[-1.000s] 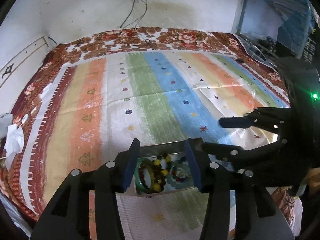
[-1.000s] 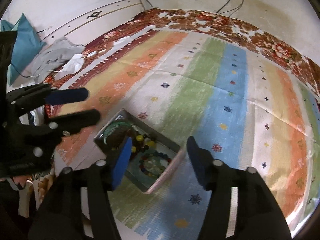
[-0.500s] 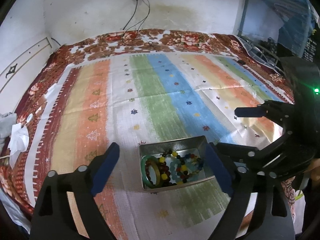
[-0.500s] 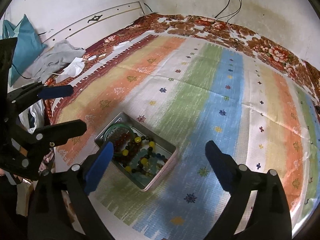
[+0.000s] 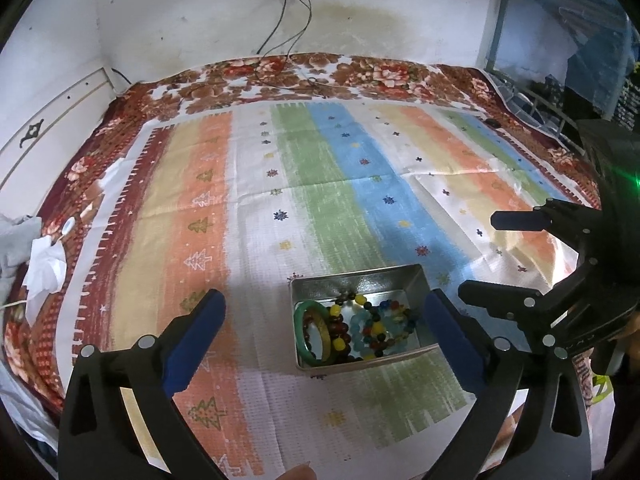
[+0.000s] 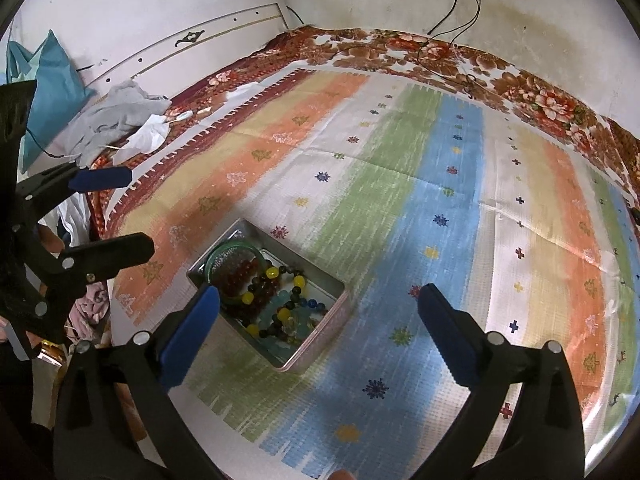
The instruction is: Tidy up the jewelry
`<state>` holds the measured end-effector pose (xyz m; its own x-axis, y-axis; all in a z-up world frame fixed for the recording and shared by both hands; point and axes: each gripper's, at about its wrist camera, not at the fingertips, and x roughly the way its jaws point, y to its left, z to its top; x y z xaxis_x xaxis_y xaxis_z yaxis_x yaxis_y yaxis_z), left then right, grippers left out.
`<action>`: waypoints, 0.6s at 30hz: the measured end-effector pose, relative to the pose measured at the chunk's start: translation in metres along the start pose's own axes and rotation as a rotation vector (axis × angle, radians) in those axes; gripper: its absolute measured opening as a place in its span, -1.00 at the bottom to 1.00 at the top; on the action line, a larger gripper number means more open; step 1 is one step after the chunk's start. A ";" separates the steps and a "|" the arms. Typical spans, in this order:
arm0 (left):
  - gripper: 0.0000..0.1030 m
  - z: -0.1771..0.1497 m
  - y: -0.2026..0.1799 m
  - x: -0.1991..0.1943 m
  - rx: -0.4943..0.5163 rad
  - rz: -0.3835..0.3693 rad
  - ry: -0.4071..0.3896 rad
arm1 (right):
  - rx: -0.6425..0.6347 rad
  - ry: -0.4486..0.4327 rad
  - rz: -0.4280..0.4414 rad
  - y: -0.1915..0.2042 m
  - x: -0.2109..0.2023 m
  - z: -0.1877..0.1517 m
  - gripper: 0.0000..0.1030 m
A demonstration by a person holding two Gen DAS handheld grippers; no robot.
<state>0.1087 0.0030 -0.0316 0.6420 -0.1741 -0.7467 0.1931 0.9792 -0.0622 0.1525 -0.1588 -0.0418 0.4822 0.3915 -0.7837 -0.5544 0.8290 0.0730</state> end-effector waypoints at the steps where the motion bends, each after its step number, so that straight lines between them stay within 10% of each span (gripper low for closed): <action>1: 0.89 0.000 0.000 -0.001 -0.002 0.005 -0.005 | -0.003 -0.001 -0.001 0.001 0.000 0.000 0.91; 18: 0.89 -0.002 -0.005 -0.011 0.006 0.025 -0.035 | -0.001 0.003 -0.001 0.001 -0.003 -0.001 0.91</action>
<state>0.0994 0.0000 -0.0241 0.6724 -0.1534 -0.7241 0.1814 0.9826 -0.0398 0.1499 -0.1599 -0.0404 0.4809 0.3895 -0.7855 -0.5545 0.8291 0.0716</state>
